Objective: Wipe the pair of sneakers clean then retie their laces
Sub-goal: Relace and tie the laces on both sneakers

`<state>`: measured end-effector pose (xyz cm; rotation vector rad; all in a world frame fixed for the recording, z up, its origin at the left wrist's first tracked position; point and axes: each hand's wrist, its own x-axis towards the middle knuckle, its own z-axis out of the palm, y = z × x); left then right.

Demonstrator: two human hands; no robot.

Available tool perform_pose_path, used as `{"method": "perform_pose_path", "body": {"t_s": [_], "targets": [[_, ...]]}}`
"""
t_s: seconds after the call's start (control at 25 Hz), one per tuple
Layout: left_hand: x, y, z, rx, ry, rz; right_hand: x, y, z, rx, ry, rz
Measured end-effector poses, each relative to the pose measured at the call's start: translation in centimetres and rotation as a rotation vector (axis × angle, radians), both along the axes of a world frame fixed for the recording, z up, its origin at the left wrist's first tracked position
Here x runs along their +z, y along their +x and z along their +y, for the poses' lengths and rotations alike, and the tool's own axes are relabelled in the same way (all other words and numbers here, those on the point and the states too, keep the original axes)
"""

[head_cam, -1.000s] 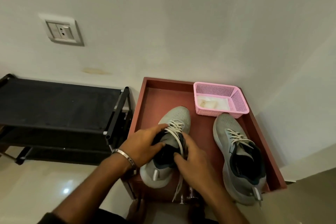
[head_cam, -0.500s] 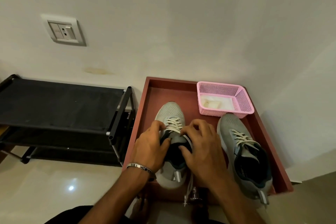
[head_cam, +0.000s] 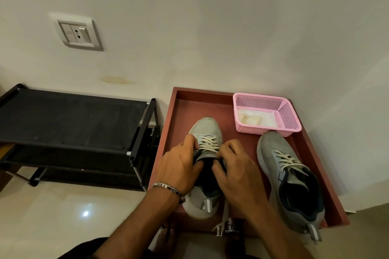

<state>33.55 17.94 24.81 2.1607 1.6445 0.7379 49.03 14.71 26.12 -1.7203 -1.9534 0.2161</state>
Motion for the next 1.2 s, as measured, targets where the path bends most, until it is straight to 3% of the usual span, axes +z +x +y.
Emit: {"method": "perform_pose_path", "body": {"t_s": [0.44,0.68,0.88,1.2], "targets": [[0.4,1.5,-0.6,0.172,0.065,0.064,-0.2,0.0,-0.1,-0.036,0.000,-0.046],[-0.4,1.3,-0.2,0.037,0.051,-0.229,0.2,1.3,-0.1,-0.072,-0.143,0.200],[-0.3,1.2,0.2,-0.017,0.040,-0.254,-0.1,3.3,0.4,-0.109,-0.367,0.420],[0.1,1.1,0.1,-0.081,0.069,-0.226,0.5,4.1,0.5,-0.100,-0.268,0.537]]}}
